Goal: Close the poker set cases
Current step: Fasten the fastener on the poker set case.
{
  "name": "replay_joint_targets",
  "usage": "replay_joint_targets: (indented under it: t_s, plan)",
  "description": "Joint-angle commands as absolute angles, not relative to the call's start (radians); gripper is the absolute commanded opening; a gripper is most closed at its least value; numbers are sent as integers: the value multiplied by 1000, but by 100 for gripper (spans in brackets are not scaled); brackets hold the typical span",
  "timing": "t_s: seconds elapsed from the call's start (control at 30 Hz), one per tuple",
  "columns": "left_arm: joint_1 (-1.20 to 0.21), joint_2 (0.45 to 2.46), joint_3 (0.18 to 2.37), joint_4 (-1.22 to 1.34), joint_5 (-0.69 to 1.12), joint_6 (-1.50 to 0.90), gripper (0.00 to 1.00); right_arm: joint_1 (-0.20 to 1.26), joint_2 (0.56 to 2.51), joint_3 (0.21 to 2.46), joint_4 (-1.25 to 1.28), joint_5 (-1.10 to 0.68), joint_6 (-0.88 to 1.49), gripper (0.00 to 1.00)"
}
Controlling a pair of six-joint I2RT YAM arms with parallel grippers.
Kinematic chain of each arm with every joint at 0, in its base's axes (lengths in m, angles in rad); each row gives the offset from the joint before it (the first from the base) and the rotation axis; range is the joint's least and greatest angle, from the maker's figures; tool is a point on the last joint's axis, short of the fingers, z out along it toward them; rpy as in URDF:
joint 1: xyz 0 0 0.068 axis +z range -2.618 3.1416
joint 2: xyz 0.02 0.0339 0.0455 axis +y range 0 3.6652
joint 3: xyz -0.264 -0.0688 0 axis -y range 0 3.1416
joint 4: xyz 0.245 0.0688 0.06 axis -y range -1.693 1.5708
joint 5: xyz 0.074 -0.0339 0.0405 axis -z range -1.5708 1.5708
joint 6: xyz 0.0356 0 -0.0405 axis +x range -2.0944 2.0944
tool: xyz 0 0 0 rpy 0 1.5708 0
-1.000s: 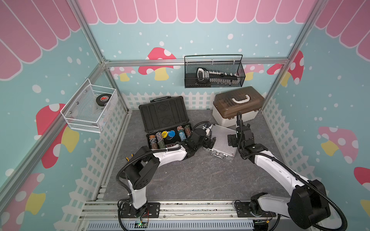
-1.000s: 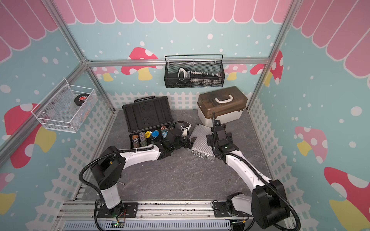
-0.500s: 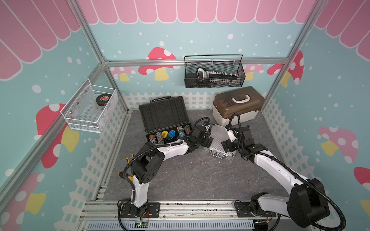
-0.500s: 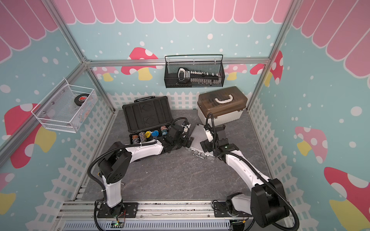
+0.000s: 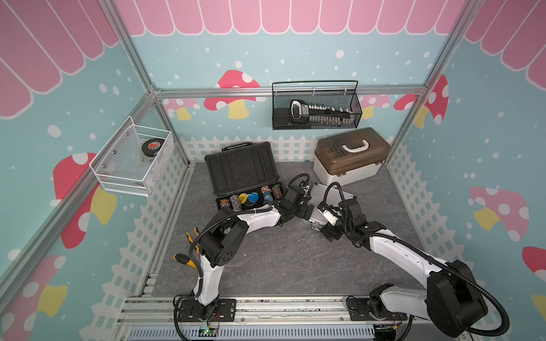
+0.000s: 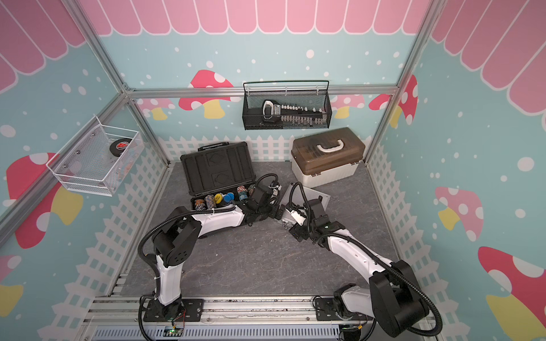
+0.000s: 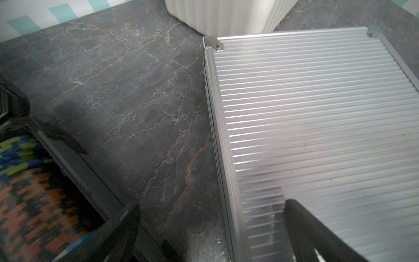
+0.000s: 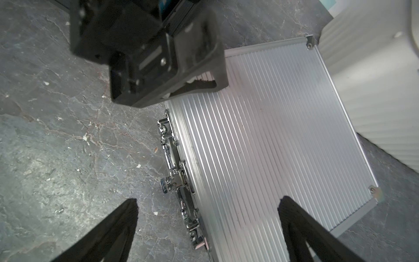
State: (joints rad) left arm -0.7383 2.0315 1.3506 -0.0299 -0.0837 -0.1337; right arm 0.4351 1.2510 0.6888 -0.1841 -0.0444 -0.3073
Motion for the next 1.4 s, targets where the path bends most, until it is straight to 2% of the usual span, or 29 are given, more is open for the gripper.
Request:
replay_joint_targets:
  t_s: [0.0, 0.43, 0.77, 1.07, 1.37]
  plan:
    - [-730, 2064, 1365, -54, -66, -153, 98, 460, 1239, 672, -131, -54, -378, 97]
    - [-730, 2067, 1364, -39, -59, -160, 98, 523, 1367, 695, -101, 41, -448, 97]
    - [-729, 2060, 1343, -3, -54, -163, 98, 548, 1389, 651, 2, 179, -484, 95]
    - [-729, 2048, 1327, 20, -54, -165, 98, 574, 1378, 640, 3, 171, -486, 96]
    - [-729, 2037, 1309, 38, -59, -168, 98, 602, 1473, 651, 32, 335, -506, 94]
